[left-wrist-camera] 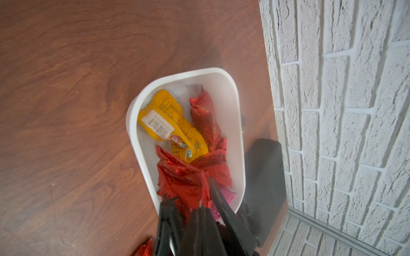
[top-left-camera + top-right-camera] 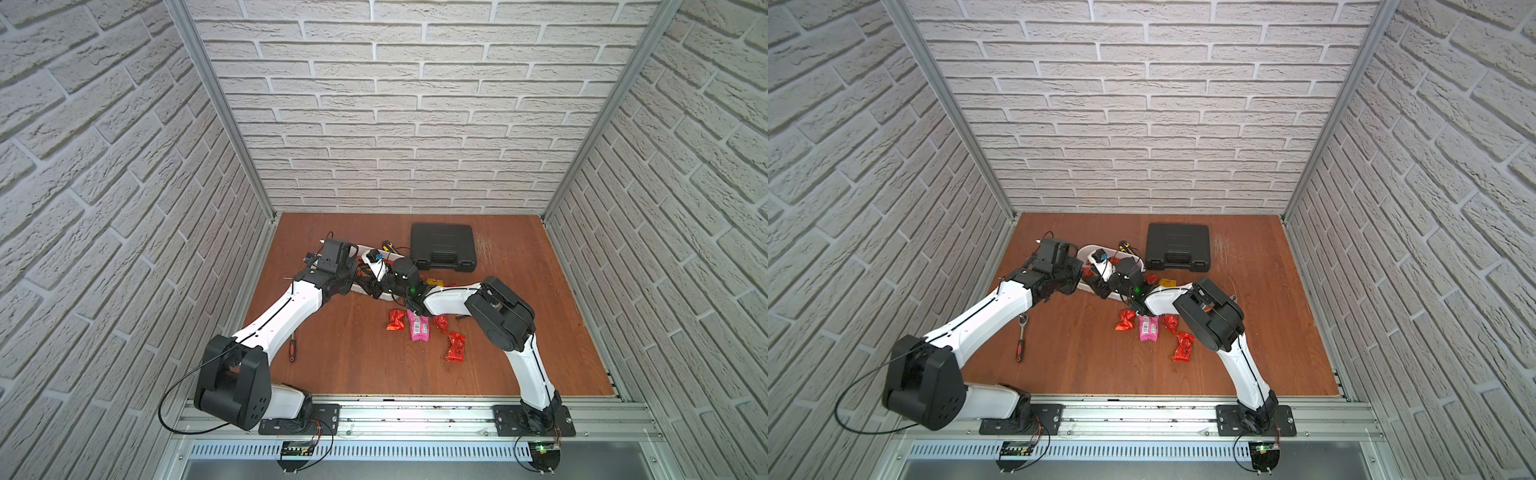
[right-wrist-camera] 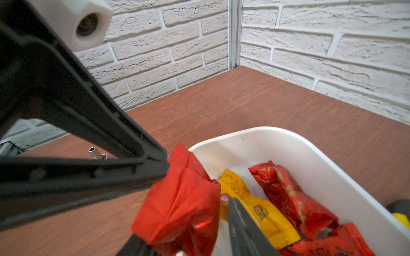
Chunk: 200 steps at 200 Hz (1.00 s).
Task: Take the tea bags out of the storage box
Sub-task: Pick up the tea bag from the storage box, then place the tea bag at the center of the board.
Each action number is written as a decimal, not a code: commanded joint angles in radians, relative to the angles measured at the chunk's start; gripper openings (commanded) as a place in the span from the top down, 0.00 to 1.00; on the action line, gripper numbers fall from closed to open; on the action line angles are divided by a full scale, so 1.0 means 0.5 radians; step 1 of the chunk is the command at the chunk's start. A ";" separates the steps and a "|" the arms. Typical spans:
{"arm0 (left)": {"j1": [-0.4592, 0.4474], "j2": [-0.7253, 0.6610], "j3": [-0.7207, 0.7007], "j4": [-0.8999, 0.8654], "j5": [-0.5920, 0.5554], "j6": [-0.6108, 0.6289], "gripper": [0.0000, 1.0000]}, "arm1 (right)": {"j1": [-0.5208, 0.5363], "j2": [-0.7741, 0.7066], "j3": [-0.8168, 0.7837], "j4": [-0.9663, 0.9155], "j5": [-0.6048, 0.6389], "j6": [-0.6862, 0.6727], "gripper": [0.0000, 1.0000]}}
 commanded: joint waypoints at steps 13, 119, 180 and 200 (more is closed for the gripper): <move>-0.012 -0.018 0.045 -0.011 -0.059 -0.024 1.00 | 0.012 -0.013 0.039 0.128 -0.003 0.098 0.80; 0.103 -0.589 0.092 -0.334 -0.689 0.843 0.29 | 0.013 -0.722 -0.173 -0.608 0.084 0.331 0.97; 0.143 -0.876 -0.260 -0.384 -0.317 1.085 0.31 | 0.021 -1.207 -0.345 -2.264 -0.122 0.548 0.94; 0.146 -0.937 -0.380 -0.369 -0.262 1.039 0.32 | 0.054 -1.393 -0.548 -2.421 -0.100 0.628 0.95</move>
